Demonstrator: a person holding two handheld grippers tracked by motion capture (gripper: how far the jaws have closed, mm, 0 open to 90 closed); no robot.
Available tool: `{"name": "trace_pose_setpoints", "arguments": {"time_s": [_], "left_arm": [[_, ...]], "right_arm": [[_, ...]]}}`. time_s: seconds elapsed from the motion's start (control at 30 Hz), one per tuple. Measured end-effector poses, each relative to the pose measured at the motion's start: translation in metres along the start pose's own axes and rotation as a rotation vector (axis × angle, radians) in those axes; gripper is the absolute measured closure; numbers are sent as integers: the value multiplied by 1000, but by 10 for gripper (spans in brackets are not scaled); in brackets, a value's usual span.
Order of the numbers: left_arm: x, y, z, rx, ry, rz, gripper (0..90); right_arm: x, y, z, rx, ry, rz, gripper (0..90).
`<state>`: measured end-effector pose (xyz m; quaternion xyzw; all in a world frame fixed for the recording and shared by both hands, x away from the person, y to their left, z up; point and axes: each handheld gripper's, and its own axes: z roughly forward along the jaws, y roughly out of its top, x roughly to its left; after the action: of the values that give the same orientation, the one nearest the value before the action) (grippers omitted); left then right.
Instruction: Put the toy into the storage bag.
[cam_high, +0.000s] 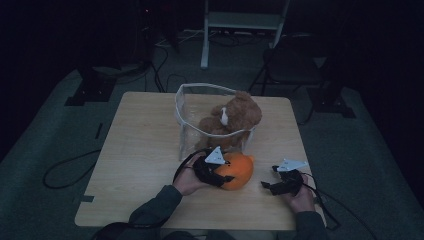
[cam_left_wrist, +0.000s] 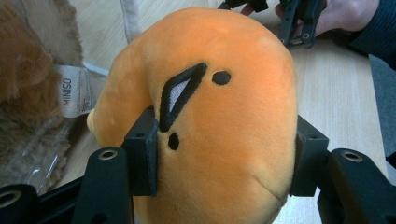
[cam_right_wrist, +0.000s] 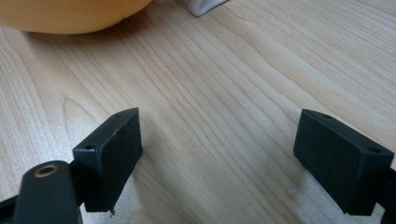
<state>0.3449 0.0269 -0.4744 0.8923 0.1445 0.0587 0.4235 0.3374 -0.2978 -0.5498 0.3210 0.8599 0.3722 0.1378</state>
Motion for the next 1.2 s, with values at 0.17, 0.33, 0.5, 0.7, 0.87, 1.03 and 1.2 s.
{"name": "trace_pose_setpoints", "arguments": {"time_s": [0.17, 0.33, 0.5, 0.7, 0.87, 1.03, 1.2], "left_arm": [[0, 2, -3, -9, -6, -4, 422], [0, 3, -7, -21, -14, -10, 422], [0, 5, -10, -31, -19, -14, 421], [-1, 7, -13, -40, -22, -15, 421], [-2, 9, -17, -58, -27, -16, 421], [-3, 12, -21, -73, -34, -11, 421], [-4, 14, -25, -89, -43, -14, 421]], "right_arm": [[0, 0, 0, -1, 0, -1, 146], [0, 0, 0, -1, 0, -1, 146], [0, 0, 0, -1, 0, 0, 146], [0, 0, 0, -1, 0, 0, 146], [0, 0, 0, -1, 1, 0, 146], [0, 0, 0, 0, 1, 1, 146], [0, 0, 0, 0, 1, 2, 146]]}}
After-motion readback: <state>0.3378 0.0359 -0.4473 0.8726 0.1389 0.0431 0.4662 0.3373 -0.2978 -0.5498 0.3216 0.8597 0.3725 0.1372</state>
